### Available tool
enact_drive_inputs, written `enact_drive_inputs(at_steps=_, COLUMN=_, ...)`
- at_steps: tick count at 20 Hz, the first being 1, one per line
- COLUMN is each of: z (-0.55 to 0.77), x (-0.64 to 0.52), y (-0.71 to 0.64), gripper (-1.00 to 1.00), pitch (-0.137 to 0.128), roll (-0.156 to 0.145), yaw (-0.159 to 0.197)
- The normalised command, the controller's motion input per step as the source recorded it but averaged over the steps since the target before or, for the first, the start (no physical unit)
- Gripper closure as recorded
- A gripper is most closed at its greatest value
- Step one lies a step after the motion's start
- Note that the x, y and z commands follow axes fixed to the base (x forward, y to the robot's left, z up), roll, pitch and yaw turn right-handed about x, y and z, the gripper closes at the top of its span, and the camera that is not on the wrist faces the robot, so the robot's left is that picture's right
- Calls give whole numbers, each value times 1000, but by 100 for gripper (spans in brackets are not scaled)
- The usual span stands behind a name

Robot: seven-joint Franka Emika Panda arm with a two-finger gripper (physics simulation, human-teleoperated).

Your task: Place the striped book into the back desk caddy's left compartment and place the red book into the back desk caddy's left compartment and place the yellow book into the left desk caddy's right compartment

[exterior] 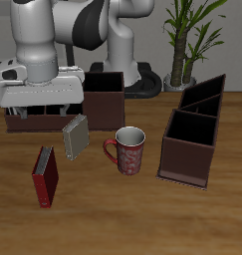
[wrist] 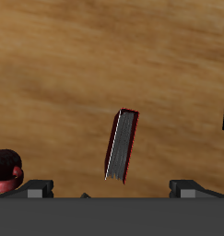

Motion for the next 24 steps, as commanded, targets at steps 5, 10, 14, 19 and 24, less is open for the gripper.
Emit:
enact_drive_inputs(at_steps=5, z=-107, x=198, y=-89, gripper=-100, pitch=1, roll=51, yaw=-23)
enact_drive_inputs(at_steps=10, z=-86, x=214, y=-190, gripper=-100, pitch=1, roll=-59, yaw=-44)
enact_drive_inputs(at_steps=14, z=-135, x=213, y=-76, gripper=-100, pitch=-55, roll=-56, yaw=-47)
enact_drive_inputs(at_steps=19, z=-418, x=236, y=135, gripper=-100, pitch=11, roll=20, yaw=-43)
enact_drive_inputs(at_steps=24, z=-429, x=118, y=137, gripper=-100, pitch=31, roll=19, yaw=-15)
